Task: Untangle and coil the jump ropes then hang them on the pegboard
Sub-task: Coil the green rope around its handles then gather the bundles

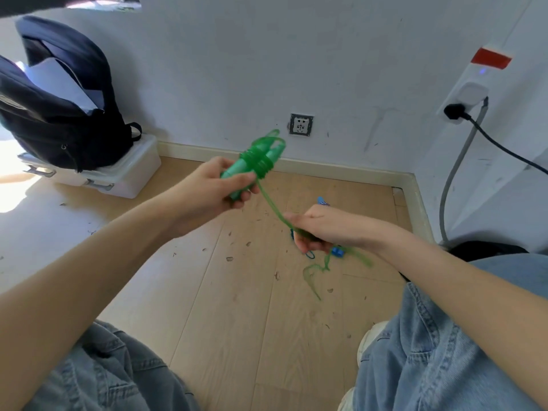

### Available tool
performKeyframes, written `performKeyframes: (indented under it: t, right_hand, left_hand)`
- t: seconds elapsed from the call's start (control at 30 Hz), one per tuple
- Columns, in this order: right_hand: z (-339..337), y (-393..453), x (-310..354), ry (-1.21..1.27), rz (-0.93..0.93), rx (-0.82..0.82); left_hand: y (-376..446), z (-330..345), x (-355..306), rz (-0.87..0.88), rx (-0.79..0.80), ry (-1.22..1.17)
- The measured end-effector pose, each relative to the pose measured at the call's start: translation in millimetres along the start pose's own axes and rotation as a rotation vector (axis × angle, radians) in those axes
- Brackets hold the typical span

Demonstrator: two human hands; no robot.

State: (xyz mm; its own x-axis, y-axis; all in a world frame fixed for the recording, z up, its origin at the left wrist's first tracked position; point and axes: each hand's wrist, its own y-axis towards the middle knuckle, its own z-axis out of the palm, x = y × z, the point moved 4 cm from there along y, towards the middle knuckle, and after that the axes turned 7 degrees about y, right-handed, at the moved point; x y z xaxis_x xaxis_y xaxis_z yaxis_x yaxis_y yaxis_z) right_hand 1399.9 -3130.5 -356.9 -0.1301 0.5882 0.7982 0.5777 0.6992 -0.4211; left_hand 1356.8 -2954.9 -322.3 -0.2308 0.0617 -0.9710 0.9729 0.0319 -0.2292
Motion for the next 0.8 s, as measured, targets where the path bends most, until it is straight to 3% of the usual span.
performKeyframes:
  t: [0.1,0.2,0.27,0.4,0.53,0.63,0.7,0.73,0.8]
  right_hand:
    - [-2.0,-0.8,0.6,0.128,-0.027,-0.011]
    - [-8.8,0.9,5.2,0.047,-0.071,-0.124]
    - [-13.6,4.2,5.9,0.066,-0.085,-0.250]
    - [-38.7,2.2,-5.8,0.371,0.028,-0.575]
    - [-52.4,-2.0,-6.9,0.487,-0.010,-0.731]
    - [-43.8,2.9,-4.8,-0.090,0.052,-0.576]
    - [-33.6,6.0,-14.5,-0.420,0.243,-0.379]
    - [-30.5,5.6,-17.6,-0.492,0.308,-0.325]
    - [-24.6,6.4,-11.0,-0.462,0.241,-0.272]
  left_hand:
    - [8.5,-15.9,7.7,-0.041,-0.112,0.101]
    - [16.6,-27.7,19.4,-0.085,-0.236,0.292]
    - [21.1,-36.3,28.5,-0.117,-0.324,0.383]
    - [23.9,-62.2,42.7,-0.174,-0.476,0.687]
    - [15.1,-81.1,47.3,-0.290,-0.543,1.040]
    - [17.5,-65.2,44.4,-0.192,-0.460,0.915]
    - [19.3,-47.3,35.7,-0.102,-0.379,0.725]
    - [18.8,-38.0,30.4,-0.073,-0.330,0.632]
    - [15.3,-19.7,19.3,-0.033,-0.212,0.473]
